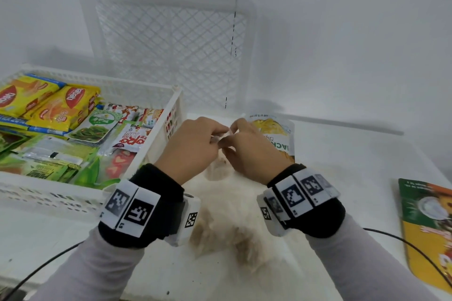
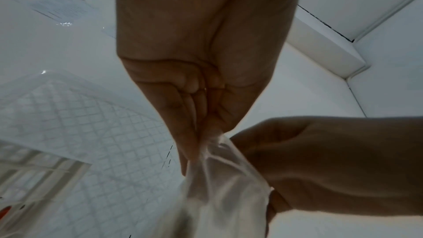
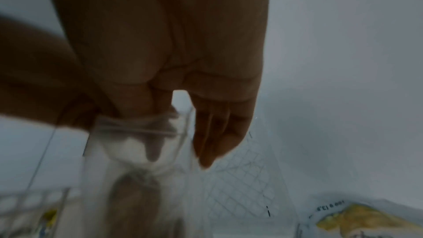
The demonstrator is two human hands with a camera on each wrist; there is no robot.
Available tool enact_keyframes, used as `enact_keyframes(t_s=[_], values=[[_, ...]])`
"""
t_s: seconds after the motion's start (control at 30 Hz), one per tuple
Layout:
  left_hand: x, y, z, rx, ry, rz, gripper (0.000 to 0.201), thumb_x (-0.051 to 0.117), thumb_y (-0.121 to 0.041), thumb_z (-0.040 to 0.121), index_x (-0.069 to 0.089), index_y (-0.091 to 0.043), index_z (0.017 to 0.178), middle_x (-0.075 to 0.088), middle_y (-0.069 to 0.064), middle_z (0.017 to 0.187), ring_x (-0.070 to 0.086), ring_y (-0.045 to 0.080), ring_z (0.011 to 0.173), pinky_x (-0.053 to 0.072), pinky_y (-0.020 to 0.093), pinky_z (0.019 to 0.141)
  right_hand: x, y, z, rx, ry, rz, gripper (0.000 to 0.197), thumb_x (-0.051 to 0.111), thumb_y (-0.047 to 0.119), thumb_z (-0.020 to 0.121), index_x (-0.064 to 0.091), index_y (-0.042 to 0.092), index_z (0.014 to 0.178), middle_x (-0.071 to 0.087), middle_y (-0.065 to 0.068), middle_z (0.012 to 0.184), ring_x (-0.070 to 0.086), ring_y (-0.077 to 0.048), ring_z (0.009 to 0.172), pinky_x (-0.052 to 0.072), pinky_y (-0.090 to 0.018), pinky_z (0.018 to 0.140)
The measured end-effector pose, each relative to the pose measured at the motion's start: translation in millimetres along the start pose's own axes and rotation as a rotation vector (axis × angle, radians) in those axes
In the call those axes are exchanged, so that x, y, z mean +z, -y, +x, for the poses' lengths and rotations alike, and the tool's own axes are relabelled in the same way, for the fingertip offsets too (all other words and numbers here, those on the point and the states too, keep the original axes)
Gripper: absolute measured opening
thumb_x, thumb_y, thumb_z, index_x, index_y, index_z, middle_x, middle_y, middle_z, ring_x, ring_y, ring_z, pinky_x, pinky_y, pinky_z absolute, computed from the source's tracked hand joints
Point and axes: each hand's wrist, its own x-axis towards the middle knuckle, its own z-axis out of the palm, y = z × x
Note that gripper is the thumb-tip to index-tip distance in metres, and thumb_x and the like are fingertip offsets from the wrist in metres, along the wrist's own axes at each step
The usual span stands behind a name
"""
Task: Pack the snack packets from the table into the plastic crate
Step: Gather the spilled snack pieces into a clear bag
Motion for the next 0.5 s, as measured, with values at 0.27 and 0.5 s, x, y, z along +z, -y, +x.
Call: enact_keyframes(t_s=[0.27,0.5], values=[[-8.9,-8.5,5.0,0.04,-0.089,-0.179,0.028,0.061,0.004,0.079,0.075,-0.017,0.089,0.074,-0.003,0.085,0.069,0.008,0.084,0.055,0.029,0.081,-10.5,-3.0,-30.9,0.028,0.081,0.003,0.043,0.068,0.042,0.079,0.058,0.039,0.12,0.039,0.004,0.098,0.047,-0.014,0.085,0.041,-0.026,0.073],[-0.7,-18.2,1.4,0.133,-0.048,-0.507,0.03,0.074,-0.004,0.076,0.069,-0.025,0.097,0.072,-0.003,0.095,0.069,0.01,0.088,0.052,0.026,0.08,-14.2,-8.8,-42.0,0.129,-0.067,0.201,0.048,0.06,0.01,0.087,0.035,0.023,0.048,0.04,0.008,0.061,0.045,-0.015,0.064,0.031,-0.028,0.061]])
